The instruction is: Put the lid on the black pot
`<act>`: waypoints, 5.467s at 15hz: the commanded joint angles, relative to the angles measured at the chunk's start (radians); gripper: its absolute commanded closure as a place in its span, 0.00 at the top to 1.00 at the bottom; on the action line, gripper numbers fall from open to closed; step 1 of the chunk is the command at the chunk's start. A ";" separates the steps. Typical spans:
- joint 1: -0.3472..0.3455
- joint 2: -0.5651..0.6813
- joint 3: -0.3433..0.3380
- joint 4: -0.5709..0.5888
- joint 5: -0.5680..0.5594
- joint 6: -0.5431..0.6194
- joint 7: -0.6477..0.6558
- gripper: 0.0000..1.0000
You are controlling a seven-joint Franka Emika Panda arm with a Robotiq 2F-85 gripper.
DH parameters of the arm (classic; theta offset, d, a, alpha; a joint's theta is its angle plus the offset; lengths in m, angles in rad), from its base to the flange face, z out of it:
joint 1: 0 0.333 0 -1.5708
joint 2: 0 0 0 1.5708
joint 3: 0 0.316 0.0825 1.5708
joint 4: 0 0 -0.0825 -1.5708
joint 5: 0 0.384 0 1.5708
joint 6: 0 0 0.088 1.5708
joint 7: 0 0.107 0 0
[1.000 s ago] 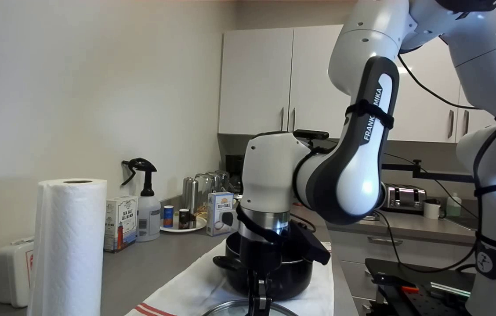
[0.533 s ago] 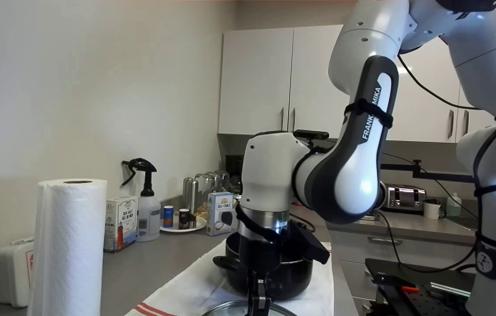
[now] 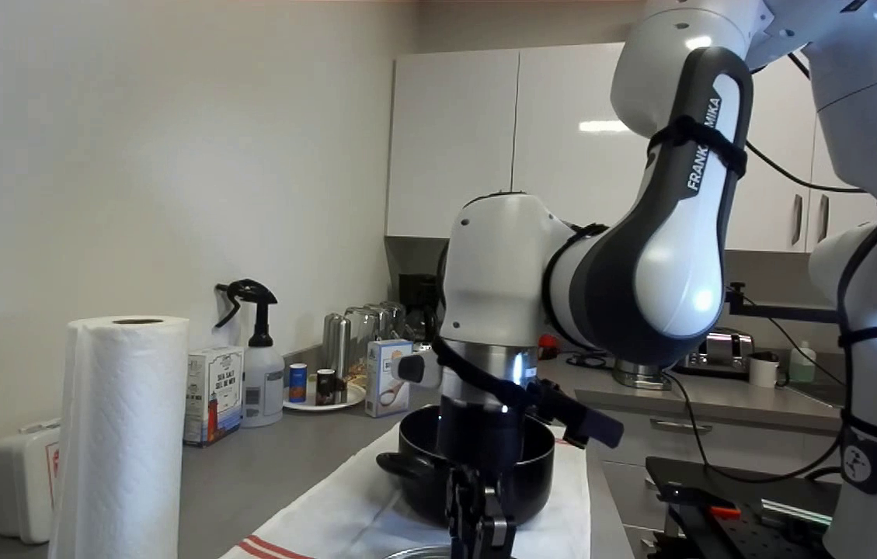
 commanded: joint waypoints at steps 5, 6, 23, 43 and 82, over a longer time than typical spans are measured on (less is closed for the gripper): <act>0.016 -0.231 0.030 -0.091 0.057 -0.097 -0.067 0.25; 0.020 -0.256 0.024 -0.097 0.052 -0.108 -0.066 0.25; -0.139 -0.432 -0.200 -0.098 -0.129 -0.189 0.072 0.25; -0.231 -0.284 -0.325 -0.001 -0.137 -0.176 0.176 0.25; -0.218 -0.196 -0.315 -0.005 0.033 -0.142 0.103 0.75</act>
